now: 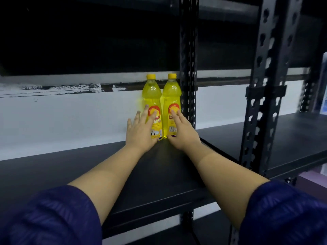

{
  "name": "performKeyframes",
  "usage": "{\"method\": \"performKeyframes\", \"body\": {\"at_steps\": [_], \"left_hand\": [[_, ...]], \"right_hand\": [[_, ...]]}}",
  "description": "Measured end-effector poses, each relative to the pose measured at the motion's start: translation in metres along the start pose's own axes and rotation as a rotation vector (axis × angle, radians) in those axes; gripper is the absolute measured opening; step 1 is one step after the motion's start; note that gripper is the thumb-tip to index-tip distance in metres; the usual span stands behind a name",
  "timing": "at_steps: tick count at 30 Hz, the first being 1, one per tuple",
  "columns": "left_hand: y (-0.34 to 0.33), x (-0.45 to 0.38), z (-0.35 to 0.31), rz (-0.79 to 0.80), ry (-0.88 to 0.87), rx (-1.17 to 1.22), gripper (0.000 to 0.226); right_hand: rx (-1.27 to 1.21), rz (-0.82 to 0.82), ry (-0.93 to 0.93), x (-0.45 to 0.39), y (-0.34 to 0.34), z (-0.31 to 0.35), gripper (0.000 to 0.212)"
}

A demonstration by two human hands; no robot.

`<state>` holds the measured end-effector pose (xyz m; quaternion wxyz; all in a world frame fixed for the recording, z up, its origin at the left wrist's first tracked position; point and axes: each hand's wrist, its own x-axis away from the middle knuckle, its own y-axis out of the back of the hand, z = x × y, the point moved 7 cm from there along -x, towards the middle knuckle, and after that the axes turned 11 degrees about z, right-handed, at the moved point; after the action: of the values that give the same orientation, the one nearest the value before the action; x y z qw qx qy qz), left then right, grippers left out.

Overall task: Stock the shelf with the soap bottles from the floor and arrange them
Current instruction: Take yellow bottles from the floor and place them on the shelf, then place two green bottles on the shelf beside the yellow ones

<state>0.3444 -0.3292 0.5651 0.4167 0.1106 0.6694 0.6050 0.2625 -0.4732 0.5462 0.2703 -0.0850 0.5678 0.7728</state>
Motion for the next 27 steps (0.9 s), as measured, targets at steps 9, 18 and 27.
{"method": "performKeyframes", "body": {"at_steps": [9, 18, 27], "left_hand": [[0.041, 0.105, 0.027, 0.336, 0.202, 0.287, 0.082], [0.113, 0.228, 0.008, 0.492, 0.112, 0.306, 0.04], [0.058, 0.419, -0.014, 1.188, 0.077, 0.29, 0.047]], "right_hand": [[0.121, 0.243, -0.126, 0.106, 0.057, 0.042, 0.076], [0.126, 0.52, -0.139, 0.229, 0.095, 0.115, 0.033], [0.087, 1.083, -0.217, 0.392, 0.023, 0.125, 0.036]]}}
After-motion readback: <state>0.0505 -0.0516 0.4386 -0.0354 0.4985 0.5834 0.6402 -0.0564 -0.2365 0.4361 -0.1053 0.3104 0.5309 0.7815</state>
